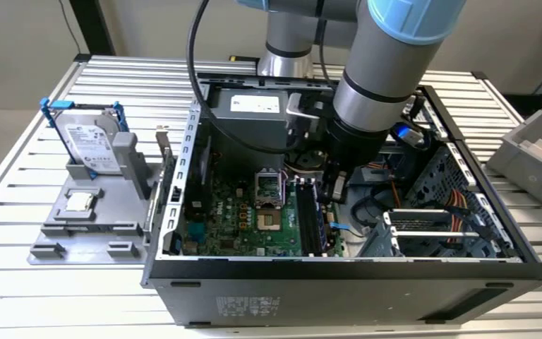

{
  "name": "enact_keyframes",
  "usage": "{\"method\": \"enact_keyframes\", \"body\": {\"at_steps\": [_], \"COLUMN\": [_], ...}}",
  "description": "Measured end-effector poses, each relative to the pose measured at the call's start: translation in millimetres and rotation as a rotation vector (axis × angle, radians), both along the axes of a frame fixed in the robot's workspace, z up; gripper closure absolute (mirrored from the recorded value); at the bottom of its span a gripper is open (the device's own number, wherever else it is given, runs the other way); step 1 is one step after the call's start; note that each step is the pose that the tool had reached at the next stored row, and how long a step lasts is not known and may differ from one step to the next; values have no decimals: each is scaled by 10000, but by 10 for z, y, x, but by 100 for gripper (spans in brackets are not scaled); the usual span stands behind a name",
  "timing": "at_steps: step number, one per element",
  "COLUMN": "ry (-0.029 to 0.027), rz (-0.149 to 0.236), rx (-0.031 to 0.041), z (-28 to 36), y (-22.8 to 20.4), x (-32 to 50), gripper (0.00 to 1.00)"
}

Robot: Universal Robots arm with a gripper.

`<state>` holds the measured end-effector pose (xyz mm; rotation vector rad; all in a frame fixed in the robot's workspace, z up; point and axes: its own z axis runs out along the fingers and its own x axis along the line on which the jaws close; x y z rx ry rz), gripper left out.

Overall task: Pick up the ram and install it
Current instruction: 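Press down the ram until it locks into place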

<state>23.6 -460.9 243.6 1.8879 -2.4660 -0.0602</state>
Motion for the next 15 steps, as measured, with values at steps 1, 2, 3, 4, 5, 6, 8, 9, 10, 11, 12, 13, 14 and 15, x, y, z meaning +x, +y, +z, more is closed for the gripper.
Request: {"method": "enact_keyframes", "body": {"at_steps": [1,2,3,4,5,6,8,9,10,11,12,13,14,15], "ry": [0,-1,-1,-1,0,0,-1,-1,-1,0,0,0,0,-1], "rz": [86,168,241,320,401,482,647,730,811,878,932,977,1021,1061], "rx": [0,0,-1,0,0,0,1,0,0,0,0,-1,0,0], "z": [0,0,0,0,0,0,0,0,0,0,0,0,0,0], "y": [0,0,0,0,0,0,0,0,1,1,1,1,1,1], "x": [1,1,2,2,2,2,3,3,3,3,3,3,3,3], "gripper": [100,100,100,100,100,100,100,100,100,100,100,100,100,100]}}
